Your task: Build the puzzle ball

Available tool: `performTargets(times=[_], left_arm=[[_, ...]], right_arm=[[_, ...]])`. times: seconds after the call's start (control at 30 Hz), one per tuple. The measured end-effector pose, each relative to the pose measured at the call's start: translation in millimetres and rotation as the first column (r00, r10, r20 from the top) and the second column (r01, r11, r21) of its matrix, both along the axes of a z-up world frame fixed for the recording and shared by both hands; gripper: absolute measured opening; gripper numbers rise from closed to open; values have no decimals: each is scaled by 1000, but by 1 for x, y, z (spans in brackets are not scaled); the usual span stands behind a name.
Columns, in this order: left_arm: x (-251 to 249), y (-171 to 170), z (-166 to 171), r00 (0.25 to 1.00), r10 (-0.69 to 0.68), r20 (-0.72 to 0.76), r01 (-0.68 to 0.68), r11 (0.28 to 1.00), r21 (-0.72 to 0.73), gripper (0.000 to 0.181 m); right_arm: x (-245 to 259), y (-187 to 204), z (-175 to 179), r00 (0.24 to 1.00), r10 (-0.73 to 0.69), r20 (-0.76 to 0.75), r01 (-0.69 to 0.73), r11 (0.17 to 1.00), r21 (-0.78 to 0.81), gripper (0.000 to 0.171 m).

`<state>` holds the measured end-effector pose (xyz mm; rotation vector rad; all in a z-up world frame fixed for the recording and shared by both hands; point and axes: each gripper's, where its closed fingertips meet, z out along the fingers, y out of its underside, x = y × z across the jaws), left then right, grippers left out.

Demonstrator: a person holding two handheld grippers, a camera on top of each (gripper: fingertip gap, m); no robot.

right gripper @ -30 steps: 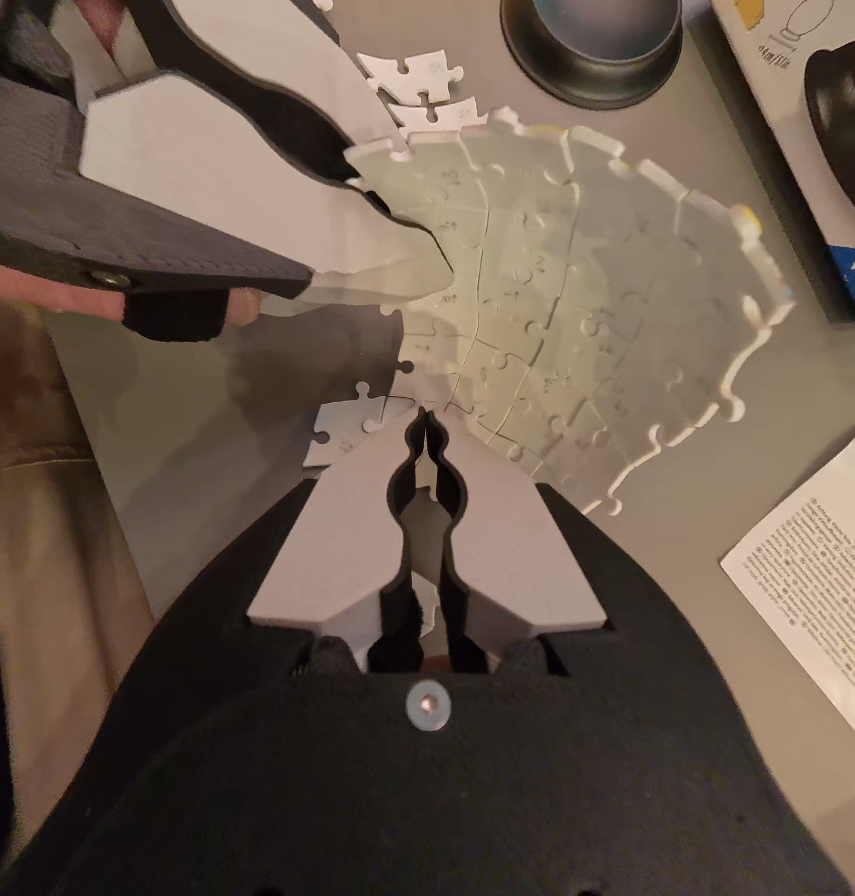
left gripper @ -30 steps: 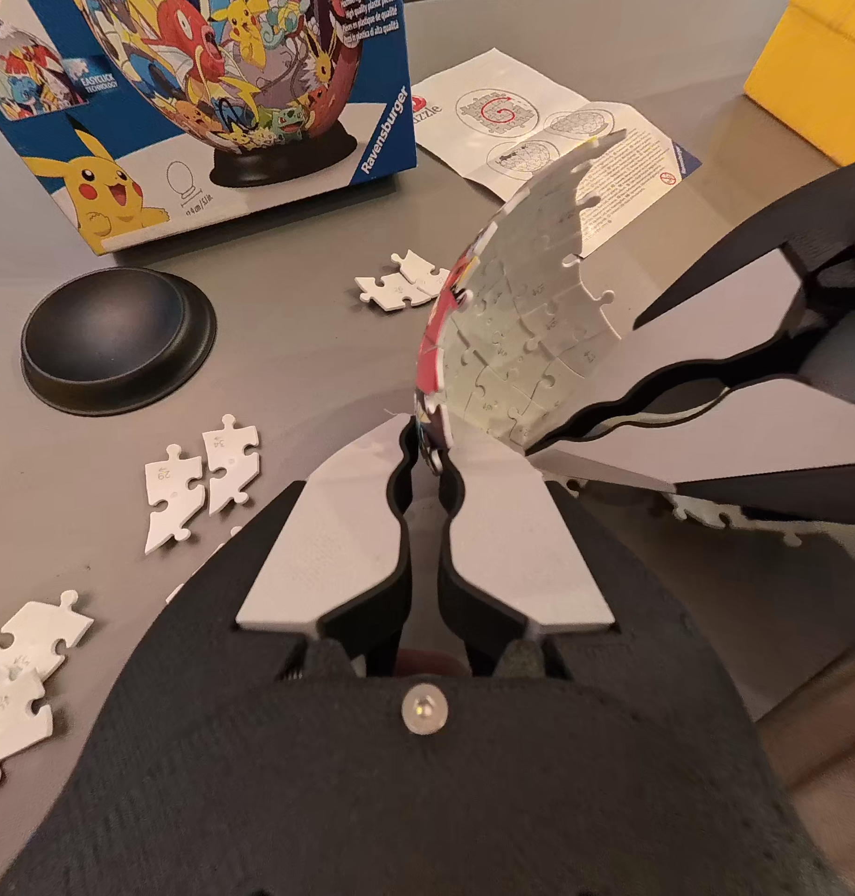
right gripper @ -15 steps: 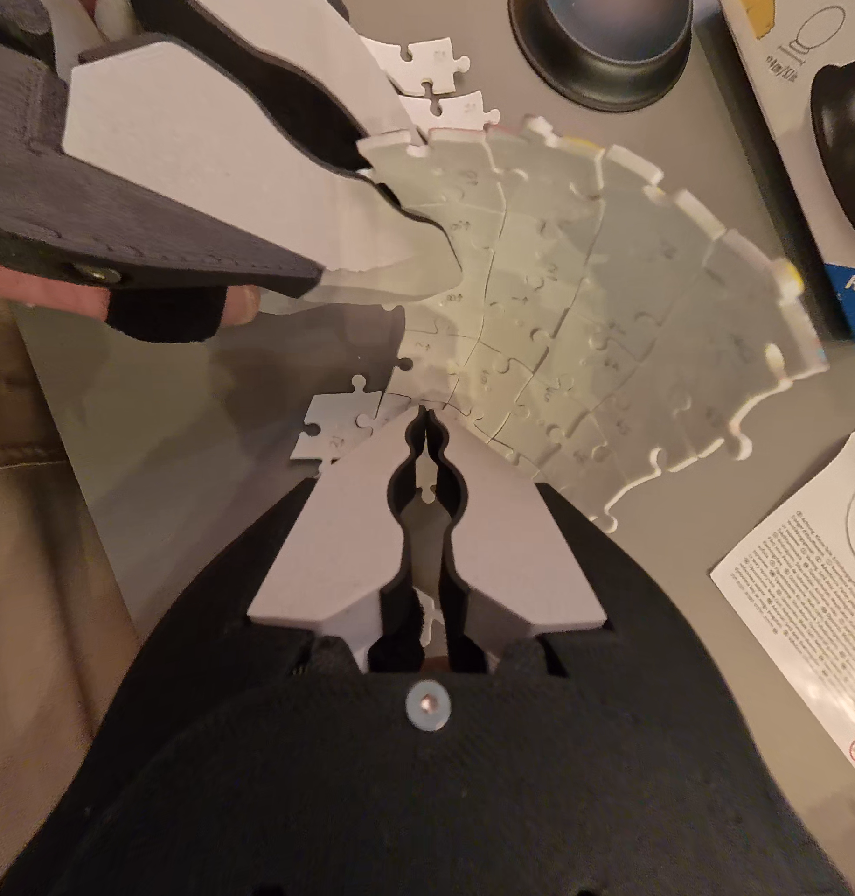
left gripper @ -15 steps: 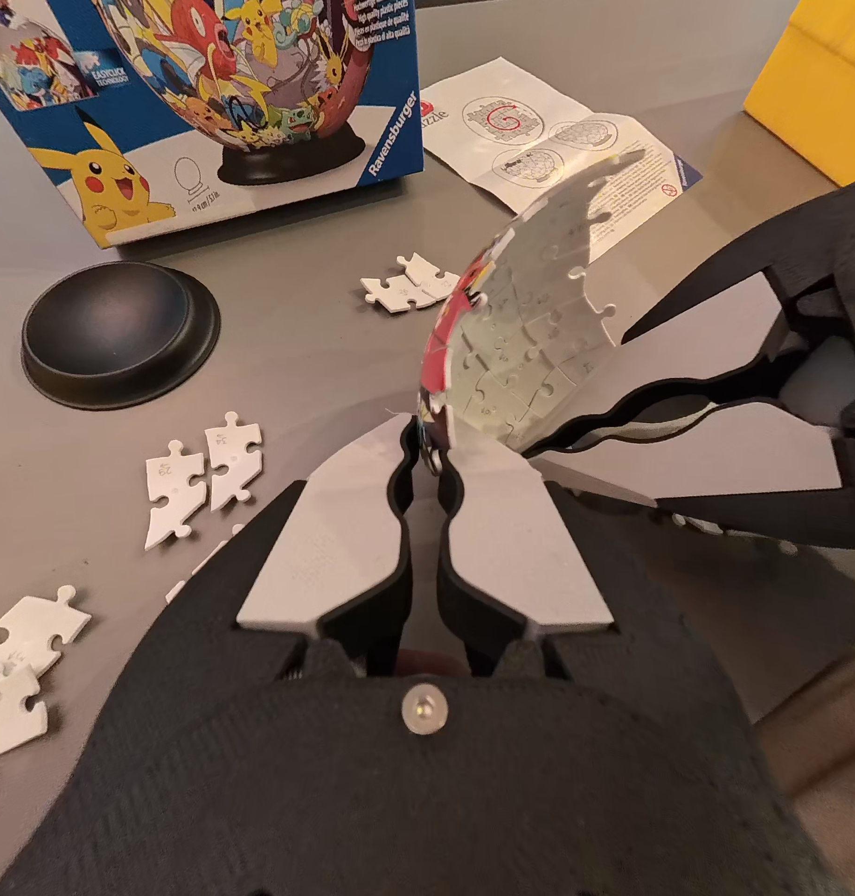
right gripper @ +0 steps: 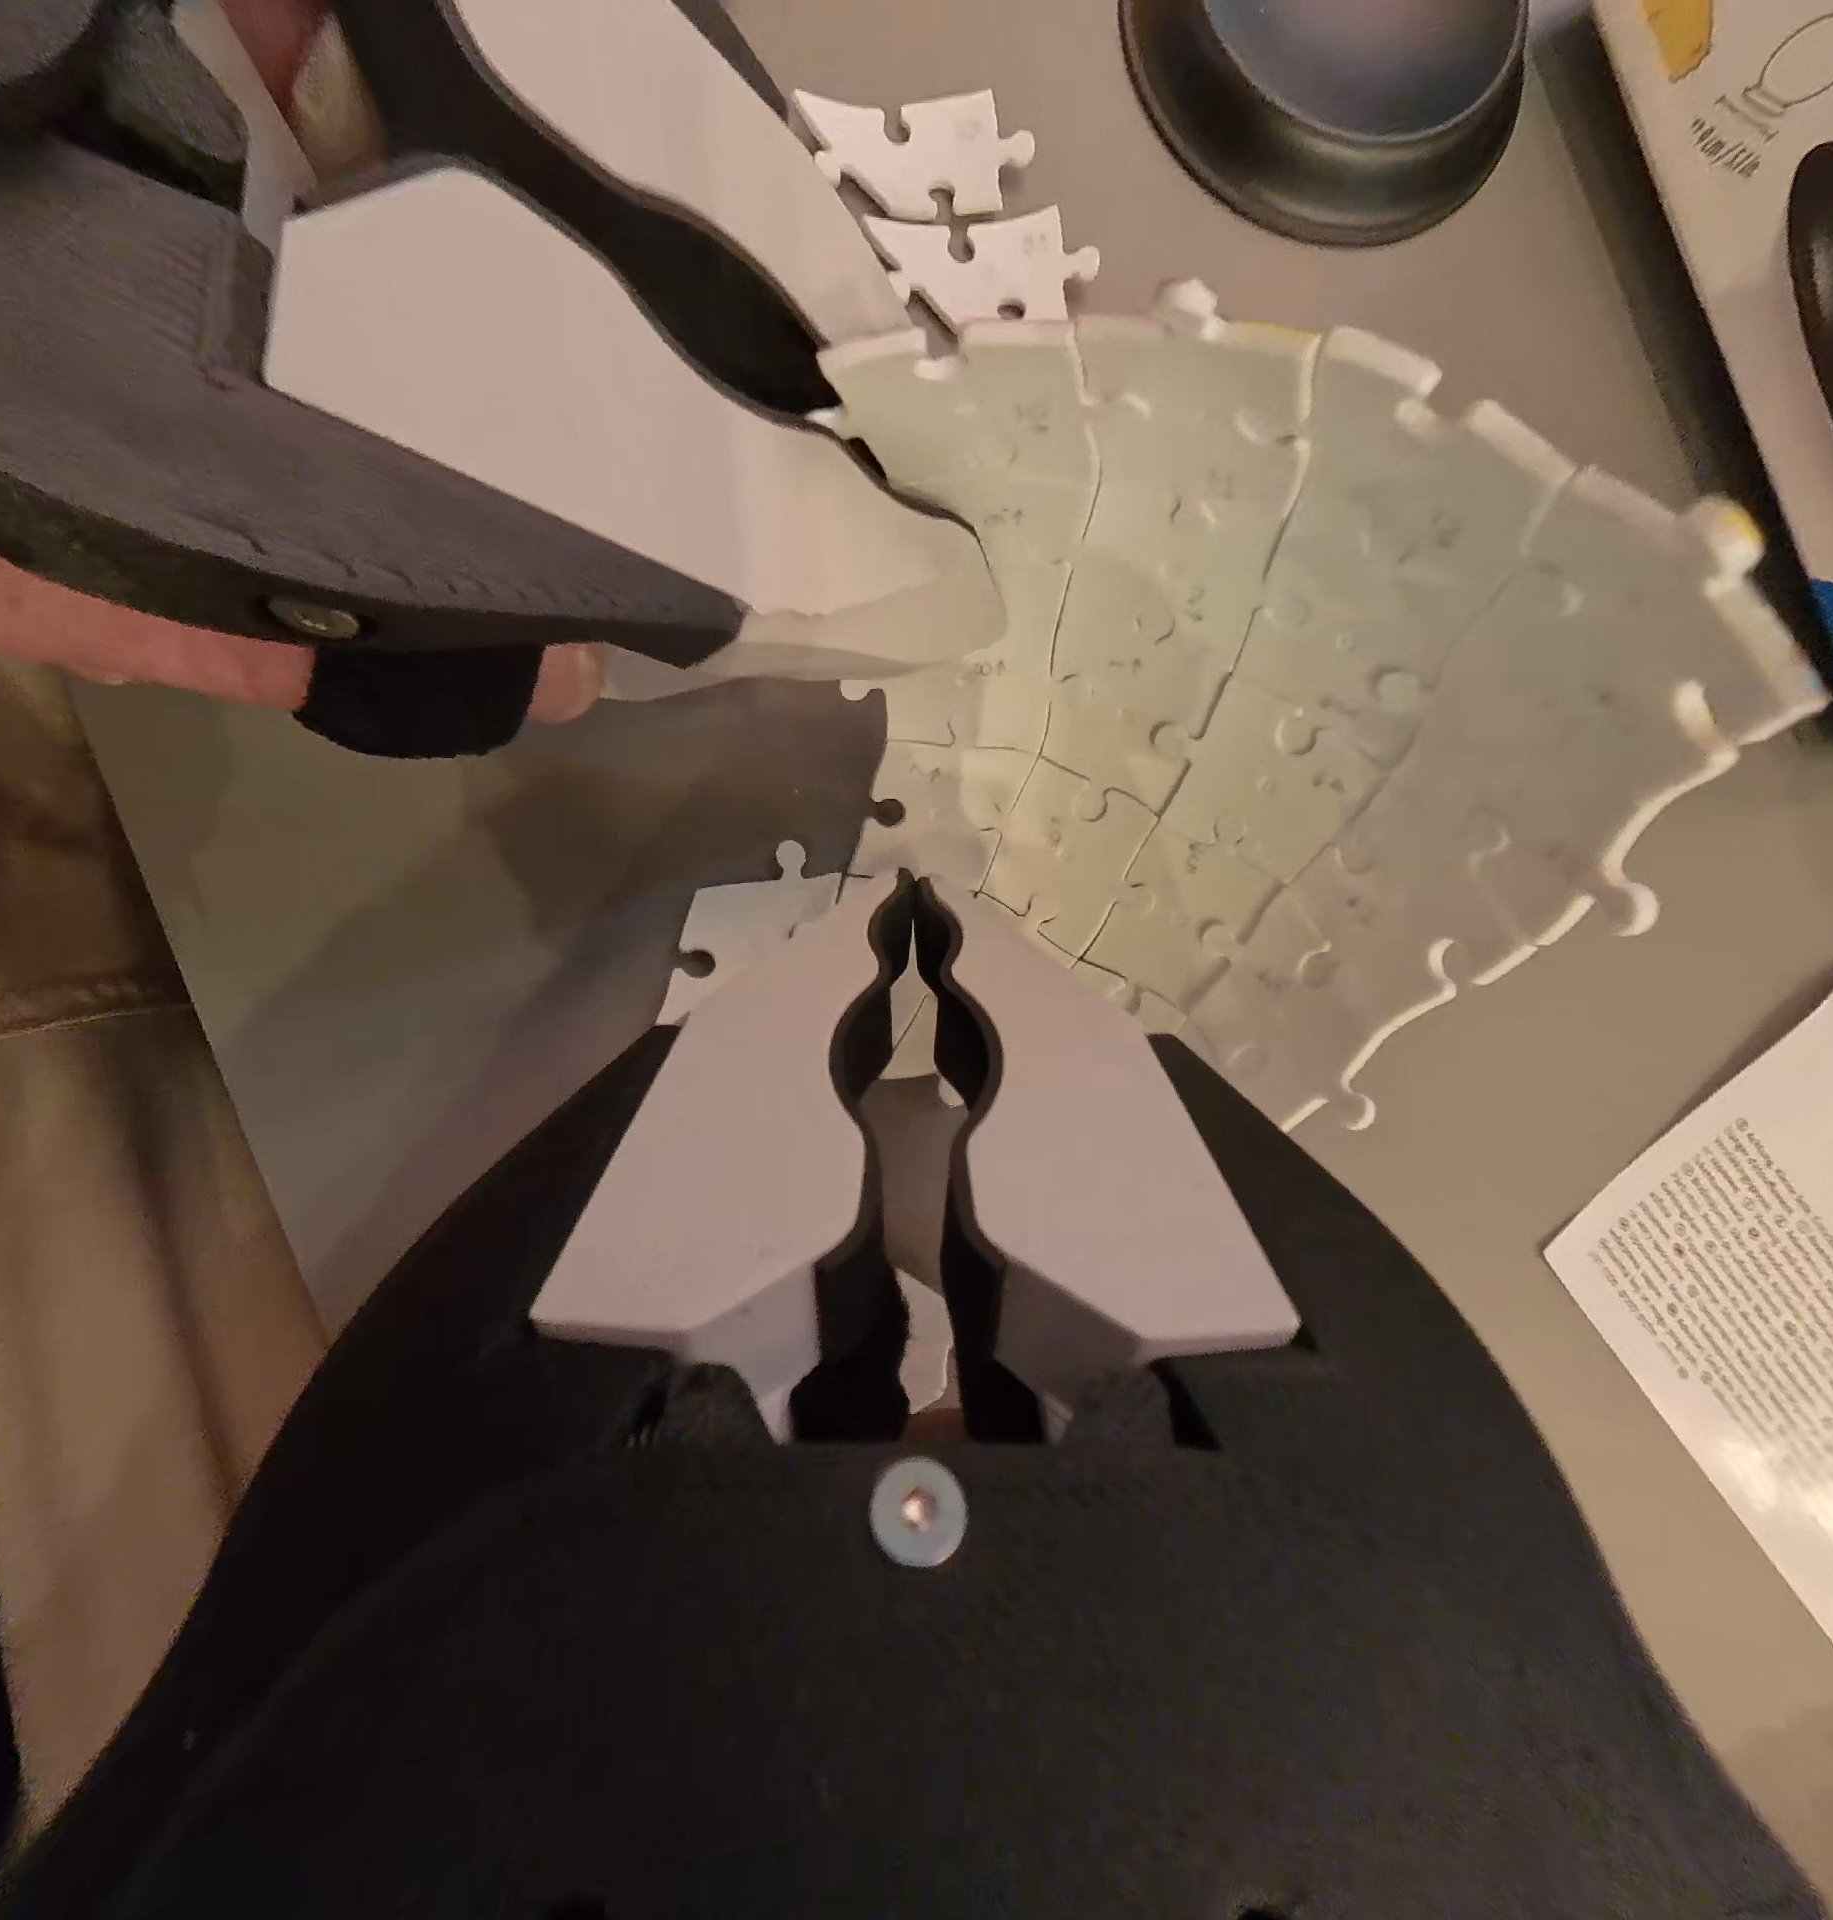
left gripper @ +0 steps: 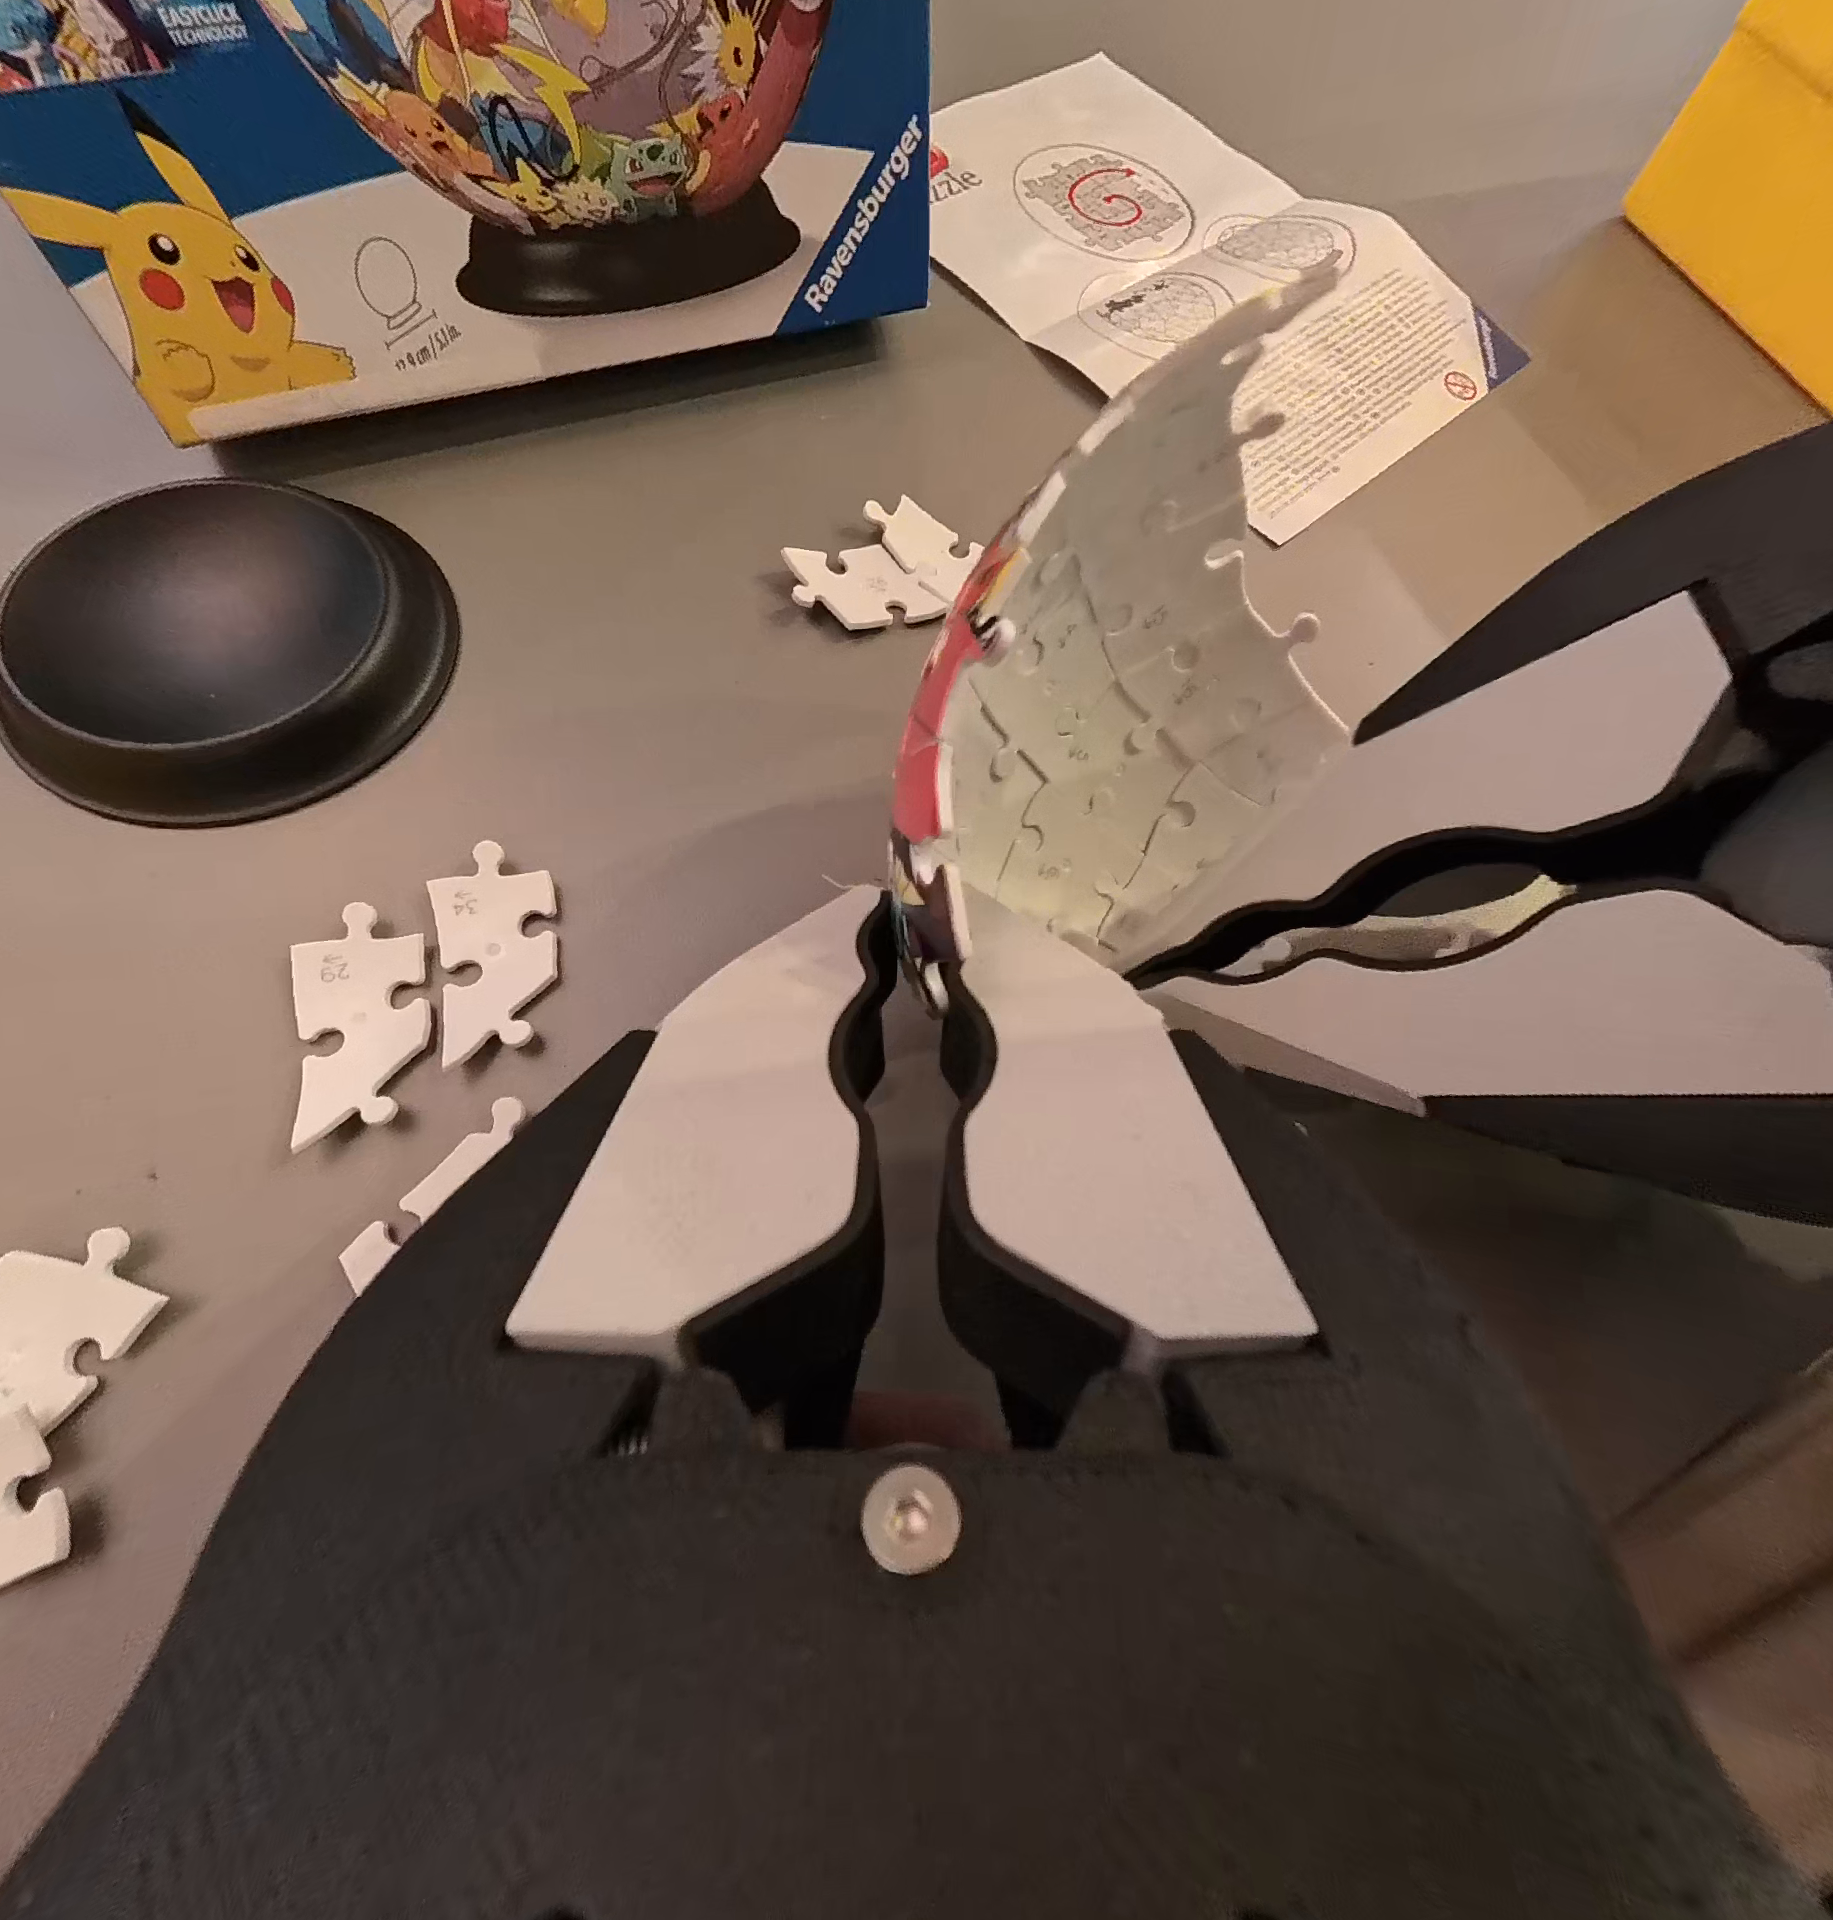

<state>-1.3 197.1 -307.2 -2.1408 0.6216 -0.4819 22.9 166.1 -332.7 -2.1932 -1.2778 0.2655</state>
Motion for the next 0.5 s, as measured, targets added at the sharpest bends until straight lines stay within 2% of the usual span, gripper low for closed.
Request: performTargets(times=[0.27, 0.37, 0.5], left_arm=[[-1, 0, -3, 1000, 2, -2, -2, 1000, -24, 6], [-1, 0, -3, 1000, 1, -1, -1, 1000, -26, 6], [-1, 0, -3, 1000, 0, -3, 0, 1000, -23, 6]], right_arm=[[0, -1, -1, 998, -34, -59, 30, 997, -76, 0], [5, 0, 12, 988, -72, -134, 62, 995, -75, 0], [18, -2, 11, 991, -83, -101, 76, 995, -66, 0]])
